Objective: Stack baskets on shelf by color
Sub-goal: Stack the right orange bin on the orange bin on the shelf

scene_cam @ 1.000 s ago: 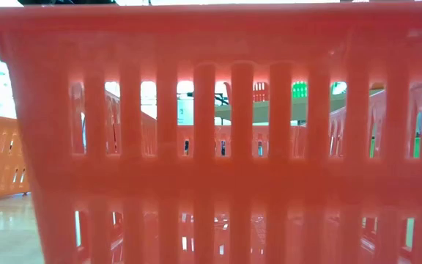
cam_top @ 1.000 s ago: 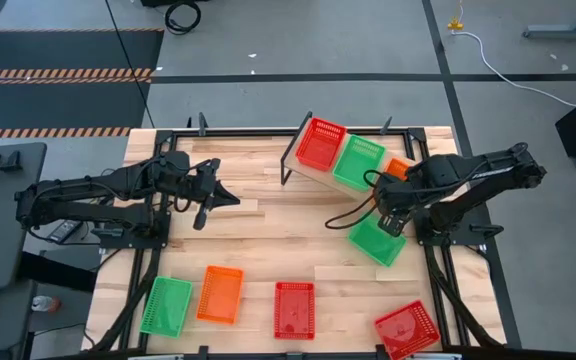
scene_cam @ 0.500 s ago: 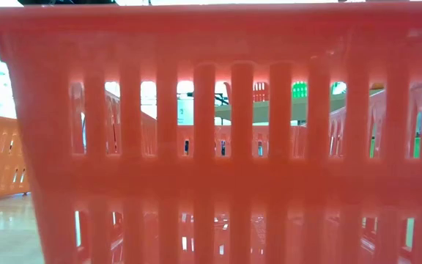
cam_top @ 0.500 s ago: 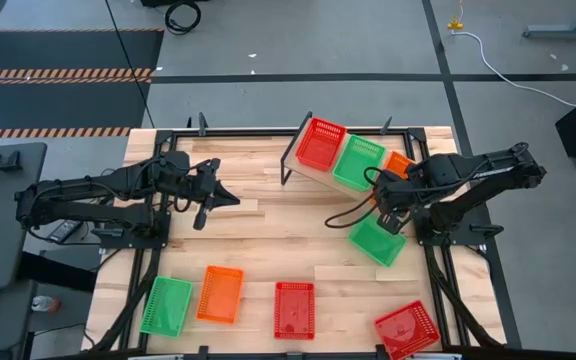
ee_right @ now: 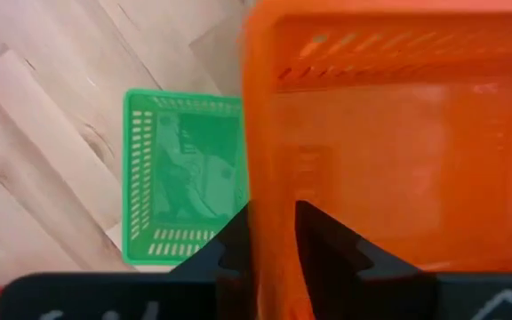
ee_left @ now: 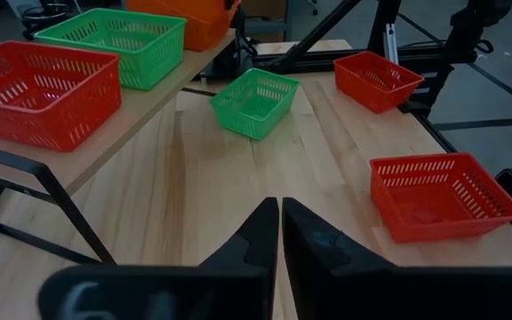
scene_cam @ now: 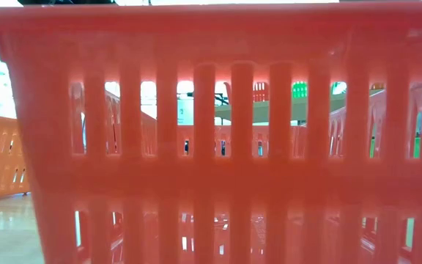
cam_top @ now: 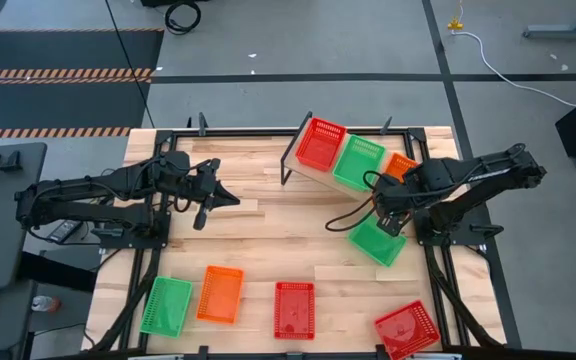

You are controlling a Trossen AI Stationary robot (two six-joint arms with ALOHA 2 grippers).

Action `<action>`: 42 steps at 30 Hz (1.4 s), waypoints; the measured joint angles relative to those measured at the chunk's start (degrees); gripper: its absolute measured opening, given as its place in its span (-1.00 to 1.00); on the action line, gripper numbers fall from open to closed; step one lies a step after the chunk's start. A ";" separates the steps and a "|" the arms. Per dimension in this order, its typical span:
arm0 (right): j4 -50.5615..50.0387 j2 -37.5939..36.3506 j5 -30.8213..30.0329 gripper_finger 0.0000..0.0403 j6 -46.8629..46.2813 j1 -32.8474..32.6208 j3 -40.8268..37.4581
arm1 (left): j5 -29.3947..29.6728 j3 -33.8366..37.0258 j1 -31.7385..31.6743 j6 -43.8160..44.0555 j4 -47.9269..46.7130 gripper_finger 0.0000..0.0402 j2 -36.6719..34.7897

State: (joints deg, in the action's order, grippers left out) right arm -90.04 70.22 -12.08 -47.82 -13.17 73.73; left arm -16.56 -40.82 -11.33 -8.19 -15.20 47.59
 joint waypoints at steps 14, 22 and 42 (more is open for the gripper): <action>0.02 -0.02 1.65 -0.32 -0.83 0.00 -0.23 | 0.00 0.00 0.00 -0.02 -0.09 -0.86 0.00; 0.02 -0.17 3.35 -0.32 -0.80 0.00 -0.26 | 0.00 0.00 0.00 -0.02 -0.09 -0.89 0.00; 0.00 -3.28 9.31 -0.34 -4.50 0.00 -0.21 | 0.00 0.00 0.00 -0.02 0.06 -0.91 0.00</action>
State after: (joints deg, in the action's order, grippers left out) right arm -90.04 66.94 -2.76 -52.31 -13.17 73.52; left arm -16.56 -40.82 -11.33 -8.21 -15.14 47.59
